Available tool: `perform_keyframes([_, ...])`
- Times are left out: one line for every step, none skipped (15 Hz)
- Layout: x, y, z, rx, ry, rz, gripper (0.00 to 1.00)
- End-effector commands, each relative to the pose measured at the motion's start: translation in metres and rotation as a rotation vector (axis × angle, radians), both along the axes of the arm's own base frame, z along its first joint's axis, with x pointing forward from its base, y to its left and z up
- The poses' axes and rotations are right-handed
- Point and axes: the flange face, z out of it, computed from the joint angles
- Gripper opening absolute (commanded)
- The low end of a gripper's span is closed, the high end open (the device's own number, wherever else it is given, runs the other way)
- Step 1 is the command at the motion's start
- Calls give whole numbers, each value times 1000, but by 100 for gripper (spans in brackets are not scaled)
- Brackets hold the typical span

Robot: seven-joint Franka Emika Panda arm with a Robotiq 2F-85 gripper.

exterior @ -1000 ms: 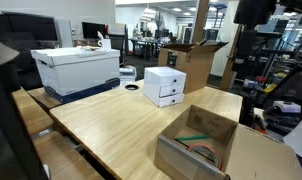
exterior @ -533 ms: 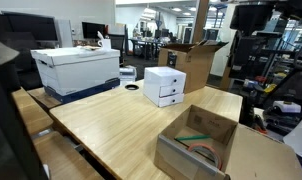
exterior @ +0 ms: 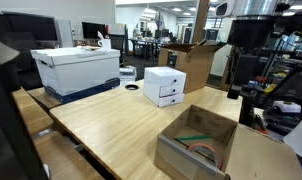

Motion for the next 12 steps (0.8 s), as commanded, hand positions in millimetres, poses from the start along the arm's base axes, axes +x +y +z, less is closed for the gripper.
perform_keyframes([3,25,-21,46,5,-52,100])
perform_keyframes([3,29,-25,49,-1,-58,100])
perform_keyframes([6,33,-31,49,-6,-65,100])
perform_keyframes([7,36,-36,49,-3,-68,100])
perform_keyframes([9,39,-41,51,0,-72,100])
perform_keyframes([12,41,-45,53,3,-76,100])
perform_keyframes([15,43,-49,57,10,-77,100])
perform_keyframes([18,46,-55,62,17,-82,100])
perform_keyframes([24,44,-60,69,21,-87,100])
perform_keyframes([25,44,-63,69,15,-89,100])
perform_keyframes([27,44,-66,68,10,-94,100])
perform_keyframes([29,44,-70,69,4,-97,100])
